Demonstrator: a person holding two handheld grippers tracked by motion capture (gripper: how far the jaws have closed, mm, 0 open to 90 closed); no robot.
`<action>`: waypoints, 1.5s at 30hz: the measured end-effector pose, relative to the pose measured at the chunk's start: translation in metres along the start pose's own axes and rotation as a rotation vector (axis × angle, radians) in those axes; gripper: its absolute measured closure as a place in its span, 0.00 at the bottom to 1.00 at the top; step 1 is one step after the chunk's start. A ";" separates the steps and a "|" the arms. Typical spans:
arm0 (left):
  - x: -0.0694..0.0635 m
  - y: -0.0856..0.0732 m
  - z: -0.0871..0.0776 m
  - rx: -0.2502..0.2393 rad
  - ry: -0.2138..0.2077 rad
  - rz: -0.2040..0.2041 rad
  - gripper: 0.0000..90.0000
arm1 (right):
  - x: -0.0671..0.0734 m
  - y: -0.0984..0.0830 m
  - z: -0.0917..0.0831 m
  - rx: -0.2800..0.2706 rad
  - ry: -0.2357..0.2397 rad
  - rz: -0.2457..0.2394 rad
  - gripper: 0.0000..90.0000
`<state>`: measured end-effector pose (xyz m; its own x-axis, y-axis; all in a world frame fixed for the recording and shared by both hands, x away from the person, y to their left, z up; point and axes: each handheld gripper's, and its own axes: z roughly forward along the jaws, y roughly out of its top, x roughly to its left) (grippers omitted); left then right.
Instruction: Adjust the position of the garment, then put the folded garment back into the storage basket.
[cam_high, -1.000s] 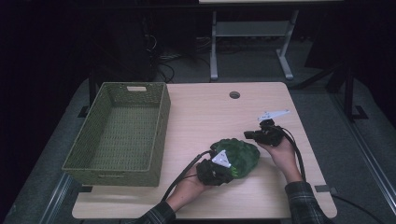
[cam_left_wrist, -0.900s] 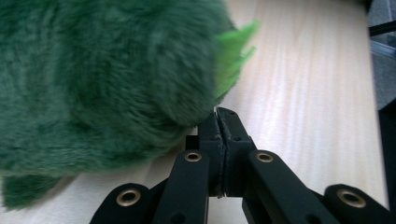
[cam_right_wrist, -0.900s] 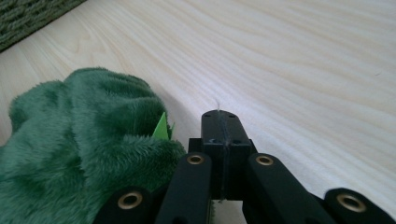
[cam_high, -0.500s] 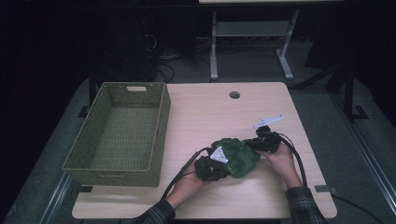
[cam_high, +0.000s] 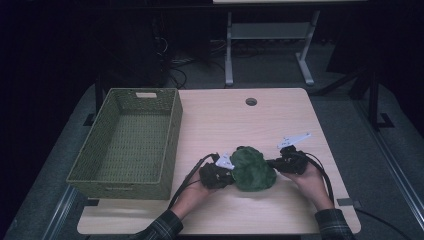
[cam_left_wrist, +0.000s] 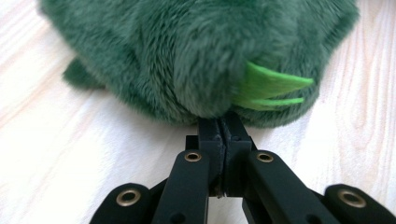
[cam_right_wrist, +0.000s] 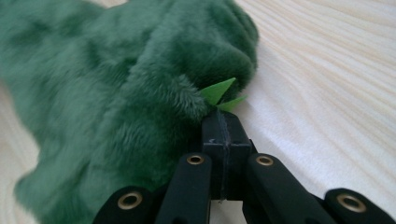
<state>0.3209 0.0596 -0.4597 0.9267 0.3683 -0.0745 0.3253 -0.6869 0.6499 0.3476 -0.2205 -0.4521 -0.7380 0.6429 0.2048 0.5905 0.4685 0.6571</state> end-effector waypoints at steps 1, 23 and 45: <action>0.001 -0.001 -0.001 -0.010 0.005 -0.007 0.99 | 0.001 -0.002 -0.001 -0.005 0.003 -0.011 1.00; 0.019 -0.011 -0.024 -0.022 0.015 -0.030 0.87 | 0.014 -0.032 -0.031 -0.075 -0.054 0.026 0.79; 0.012 0.021 -0.041 -0.040 -0.045 0.099 0.17 | -0.004 -0.084 -0.036 -0.061 -0.326 0.092 0.02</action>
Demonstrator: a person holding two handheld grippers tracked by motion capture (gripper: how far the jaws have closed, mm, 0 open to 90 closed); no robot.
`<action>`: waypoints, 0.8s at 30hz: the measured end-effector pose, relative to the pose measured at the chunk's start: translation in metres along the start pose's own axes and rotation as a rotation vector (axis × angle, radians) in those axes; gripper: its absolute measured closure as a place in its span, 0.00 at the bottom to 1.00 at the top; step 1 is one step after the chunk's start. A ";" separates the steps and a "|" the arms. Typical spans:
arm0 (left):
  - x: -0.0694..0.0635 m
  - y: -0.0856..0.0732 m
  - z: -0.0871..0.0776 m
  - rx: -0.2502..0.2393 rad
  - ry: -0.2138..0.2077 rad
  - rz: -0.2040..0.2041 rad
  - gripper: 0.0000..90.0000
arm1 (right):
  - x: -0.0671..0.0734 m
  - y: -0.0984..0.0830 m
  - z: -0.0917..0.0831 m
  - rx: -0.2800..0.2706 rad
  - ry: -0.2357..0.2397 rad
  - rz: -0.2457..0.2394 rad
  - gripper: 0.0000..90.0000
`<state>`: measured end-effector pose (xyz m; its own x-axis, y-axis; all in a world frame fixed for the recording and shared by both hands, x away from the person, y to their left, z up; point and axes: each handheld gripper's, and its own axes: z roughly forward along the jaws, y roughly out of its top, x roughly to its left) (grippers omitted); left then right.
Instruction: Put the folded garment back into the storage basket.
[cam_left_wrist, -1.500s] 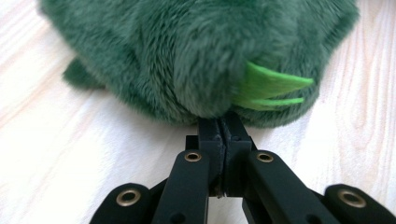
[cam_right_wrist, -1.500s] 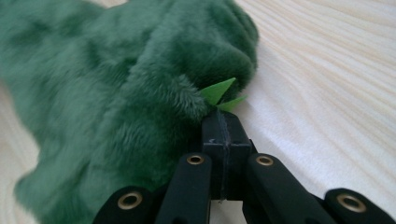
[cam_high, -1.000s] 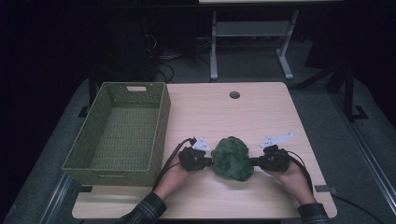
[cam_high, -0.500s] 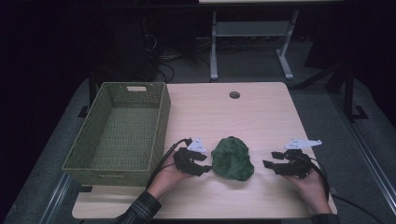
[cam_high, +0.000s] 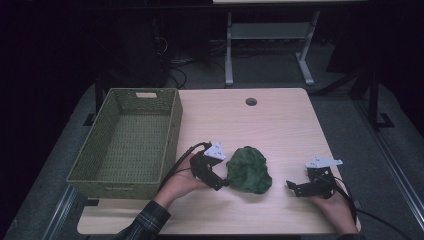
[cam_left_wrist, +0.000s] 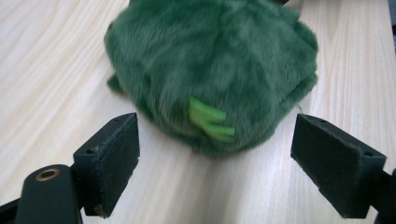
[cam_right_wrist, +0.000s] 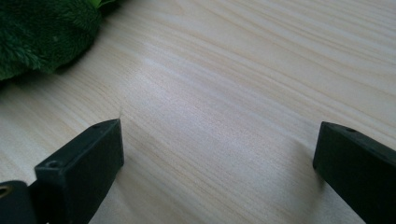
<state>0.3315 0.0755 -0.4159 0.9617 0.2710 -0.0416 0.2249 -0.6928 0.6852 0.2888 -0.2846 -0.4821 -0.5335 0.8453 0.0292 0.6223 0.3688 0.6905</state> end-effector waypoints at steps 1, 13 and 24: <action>0.001 0.005 0.001 0.004 -0.007 0.020 0.17 | 0.000 0.000 0.000 -0.003 0.000 -0.003 0.02; 0.005 0.021 0.027 0.000 -0.040 0.097 0.14 | 0.000 -0.001 0.001 -0.017 0.004 -0.006 0.02; 0.010 0.017 0.054 0.048 -0.054 0.109 0.14 | 0.000 -0.001 0.001 -0.016 0.003 -0.005 0.02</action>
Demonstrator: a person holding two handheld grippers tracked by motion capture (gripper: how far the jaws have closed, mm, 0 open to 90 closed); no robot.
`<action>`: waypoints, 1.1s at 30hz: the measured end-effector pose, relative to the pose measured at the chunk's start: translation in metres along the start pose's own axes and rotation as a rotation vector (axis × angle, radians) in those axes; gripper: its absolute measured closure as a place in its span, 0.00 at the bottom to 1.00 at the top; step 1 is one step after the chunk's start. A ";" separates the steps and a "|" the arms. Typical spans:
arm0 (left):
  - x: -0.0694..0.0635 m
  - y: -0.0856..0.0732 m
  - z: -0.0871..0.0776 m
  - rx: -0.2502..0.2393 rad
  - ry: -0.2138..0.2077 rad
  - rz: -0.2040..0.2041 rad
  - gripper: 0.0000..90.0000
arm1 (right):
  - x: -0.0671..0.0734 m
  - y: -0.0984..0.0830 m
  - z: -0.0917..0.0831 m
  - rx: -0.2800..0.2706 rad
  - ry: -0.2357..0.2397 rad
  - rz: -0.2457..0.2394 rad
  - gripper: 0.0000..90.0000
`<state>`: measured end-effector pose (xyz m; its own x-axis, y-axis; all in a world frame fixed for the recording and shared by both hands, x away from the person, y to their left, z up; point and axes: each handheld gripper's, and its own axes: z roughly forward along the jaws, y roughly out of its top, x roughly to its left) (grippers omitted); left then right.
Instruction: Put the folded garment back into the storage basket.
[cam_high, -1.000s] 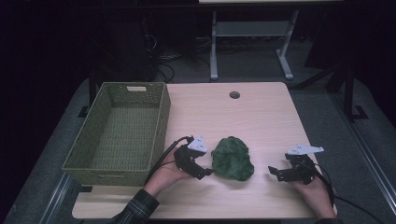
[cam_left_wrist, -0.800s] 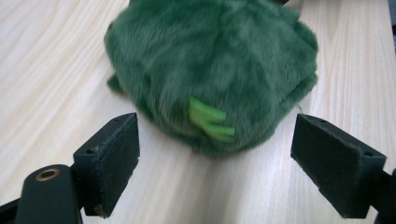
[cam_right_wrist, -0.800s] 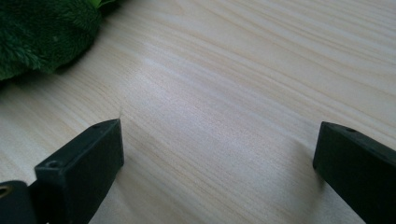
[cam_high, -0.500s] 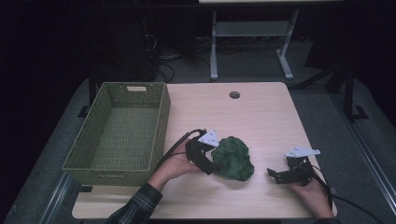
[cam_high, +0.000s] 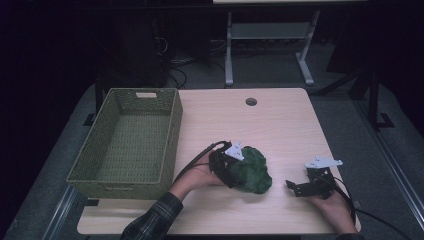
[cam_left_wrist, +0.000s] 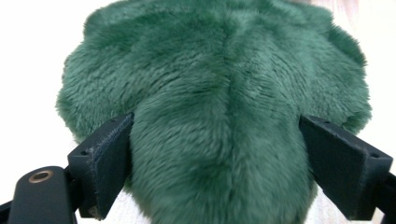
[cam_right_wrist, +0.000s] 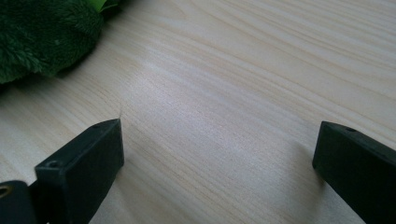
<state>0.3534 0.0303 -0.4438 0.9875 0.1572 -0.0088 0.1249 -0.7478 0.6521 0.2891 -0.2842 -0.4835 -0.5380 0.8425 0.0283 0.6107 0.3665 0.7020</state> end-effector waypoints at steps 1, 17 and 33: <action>0.000 -0.001 0.003 -0.003 -0.002 -0.005 0.14 | 0.000 0.000 0.000 0.000 0.000 0.000 0.02; -0.003 -0.011 0.019 0.028 0.016 -0.011 0.16 | 0.000 0.000 0.000 0.000 -0.003 0.003 0.02; -0.003 -0.008 0.008 0.086 -0.003 -0.060 0.71 | 0.001 0.000 0.001 -0.001 -0.006 0.007 0.02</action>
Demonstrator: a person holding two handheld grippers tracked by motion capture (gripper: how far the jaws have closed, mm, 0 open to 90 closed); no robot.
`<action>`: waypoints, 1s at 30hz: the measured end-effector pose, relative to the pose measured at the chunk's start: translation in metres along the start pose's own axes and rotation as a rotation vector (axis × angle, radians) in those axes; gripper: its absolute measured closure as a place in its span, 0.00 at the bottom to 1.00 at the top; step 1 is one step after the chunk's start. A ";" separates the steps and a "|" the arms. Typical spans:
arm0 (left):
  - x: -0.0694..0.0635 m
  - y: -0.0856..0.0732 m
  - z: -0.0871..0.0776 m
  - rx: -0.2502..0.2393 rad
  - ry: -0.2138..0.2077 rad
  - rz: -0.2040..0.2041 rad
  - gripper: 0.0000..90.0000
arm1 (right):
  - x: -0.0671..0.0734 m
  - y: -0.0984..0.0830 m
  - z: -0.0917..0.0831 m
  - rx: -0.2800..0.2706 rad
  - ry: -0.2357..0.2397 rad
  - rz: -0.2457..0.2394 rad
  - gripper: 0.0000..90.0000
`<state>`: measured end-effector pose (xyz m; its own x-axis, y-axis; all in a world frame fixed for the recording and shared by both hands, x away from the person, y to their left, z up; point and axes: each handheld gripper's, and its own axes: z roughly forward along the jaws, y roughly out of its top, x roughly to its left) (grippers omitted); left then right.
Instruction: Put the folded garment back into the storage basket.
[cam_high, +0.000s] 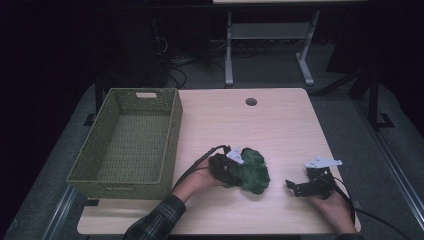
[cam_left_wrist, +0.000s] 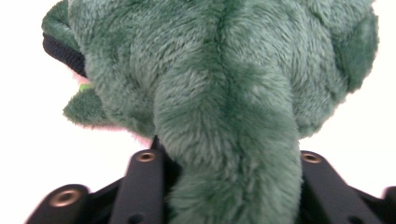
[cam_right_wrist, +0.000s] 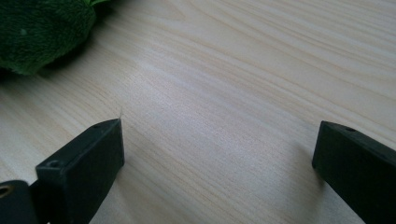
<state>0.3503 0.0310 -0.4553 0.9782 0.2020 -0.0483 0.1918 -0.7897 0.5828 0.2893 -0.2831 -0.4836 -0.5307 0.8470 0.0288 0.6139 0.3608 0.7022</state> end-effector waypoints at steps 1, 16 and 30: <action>0.000 0.000 0.000 -0.001 0.000 -0.002 0.72 | 0.000 0.000 0.000 0.001 0.000 0.001 0.02; -0.005 0.008 -0.019 -0.037 -0.003 -0.060 0.75 | 0.000 0.000 0.000 0.000 0.000 0.001 0.02; -0.011 0.022 -0.068 -0.070 0.019 -0.087 0.75 | 0.000 0.000 0.000 0.002 -0.002 0.004 0.02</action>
<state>0.3387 0.0507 -0.3863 0.9563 0.2794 -0.0860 0.2691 -0.7261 0.6327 0.2891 -0.2830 -0.4835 -0.5276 0.8490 0.0303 0.6168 0.3583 0.7009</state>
